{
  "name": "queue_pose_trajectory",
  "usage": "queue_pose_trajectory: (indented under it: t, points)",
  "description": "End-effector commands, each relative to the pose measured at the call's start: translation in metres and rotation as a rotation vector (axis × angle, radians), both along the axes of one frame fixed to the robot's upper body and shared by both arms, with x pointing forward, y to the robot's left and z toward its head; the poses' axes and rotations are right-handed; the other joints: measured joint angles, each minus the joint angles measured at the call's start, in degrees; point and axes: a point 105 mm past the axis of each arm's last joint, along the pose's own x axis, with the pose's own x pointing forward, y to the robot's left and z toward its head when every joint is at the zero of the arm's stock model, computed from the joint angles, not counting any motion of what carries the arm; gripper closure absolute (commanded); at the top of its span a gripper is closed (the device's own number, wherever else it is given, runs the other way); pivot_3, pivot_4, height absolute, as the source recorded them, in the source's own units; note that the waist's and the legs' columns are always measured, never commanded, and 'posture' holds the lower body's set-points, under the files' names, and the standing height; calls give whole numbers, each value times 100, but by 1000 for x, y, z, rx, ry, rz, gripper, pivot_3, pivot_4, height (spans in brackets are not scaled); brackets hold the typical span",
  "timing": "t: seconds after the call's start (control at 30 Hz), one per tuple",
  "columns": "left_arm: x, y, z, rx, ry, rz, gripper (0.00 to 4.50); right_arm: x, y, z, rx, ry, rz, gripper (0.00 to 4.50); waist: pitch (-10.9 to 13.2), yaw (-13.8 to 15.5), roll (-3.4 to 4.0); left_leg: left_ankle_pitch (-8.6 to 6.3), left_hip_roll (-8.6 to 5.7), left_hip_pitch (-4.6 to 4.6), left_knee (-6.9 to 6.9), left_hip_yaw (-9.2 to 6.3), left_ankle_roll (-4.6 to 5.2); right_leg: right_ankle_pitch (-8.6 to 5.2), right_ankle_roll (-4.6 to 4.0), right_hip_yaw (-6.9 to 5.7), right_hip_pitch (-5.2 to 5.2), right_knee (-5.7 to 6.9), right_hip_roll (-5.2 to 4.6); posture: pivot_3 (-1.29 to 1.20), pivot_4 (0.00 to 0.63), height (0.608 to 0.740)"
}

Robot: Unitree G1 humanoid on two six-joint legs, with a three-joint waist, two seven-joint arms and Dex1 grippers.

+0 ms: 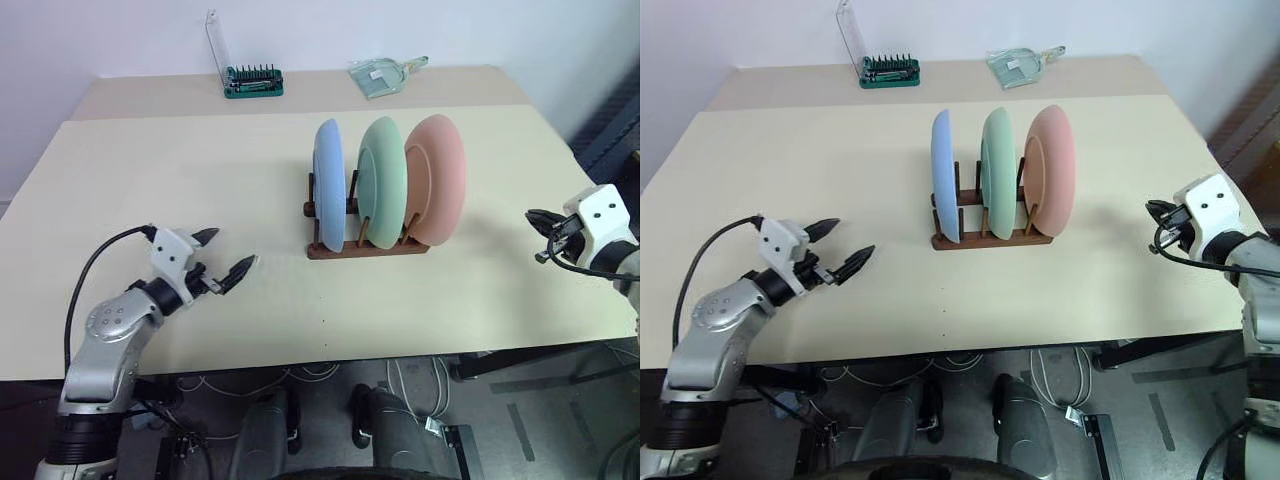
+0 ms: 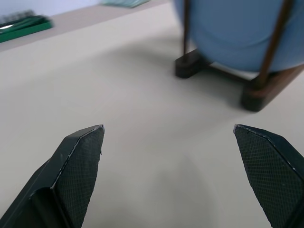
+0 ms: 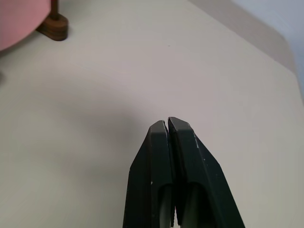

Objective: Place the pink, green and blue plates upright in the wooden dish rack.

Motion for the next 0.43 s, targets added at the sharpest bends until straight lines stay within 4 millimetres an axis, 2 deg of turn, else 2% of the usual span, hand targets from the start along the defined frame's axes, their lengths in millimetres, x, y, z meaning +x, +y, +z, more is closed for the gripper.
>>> queue_pose_trajectory:
  t: [0.03,0.27,0.43]
  points:
    - [0,9,8,22,-46,40,0,8,2,16,4,-86,7,4460,0,-1,1,0,0,2,0,1,0,1,-1,1,0,1,0,0,150,740]
    - [-8,11,-1,15,-15,85,0,13,10,-4,43,-46,29,4460,-1,8,0,0,1,6,-1,3,0,2,-4,2,5,1,0,0,150,740]
    - [-10,10,-6,14,-3,102,0,21,10,-4,51,-42,32,4460,-1,7,2,0,1,10,-1,6,-1,4,-7,5,4,4,-1,0,150,740]
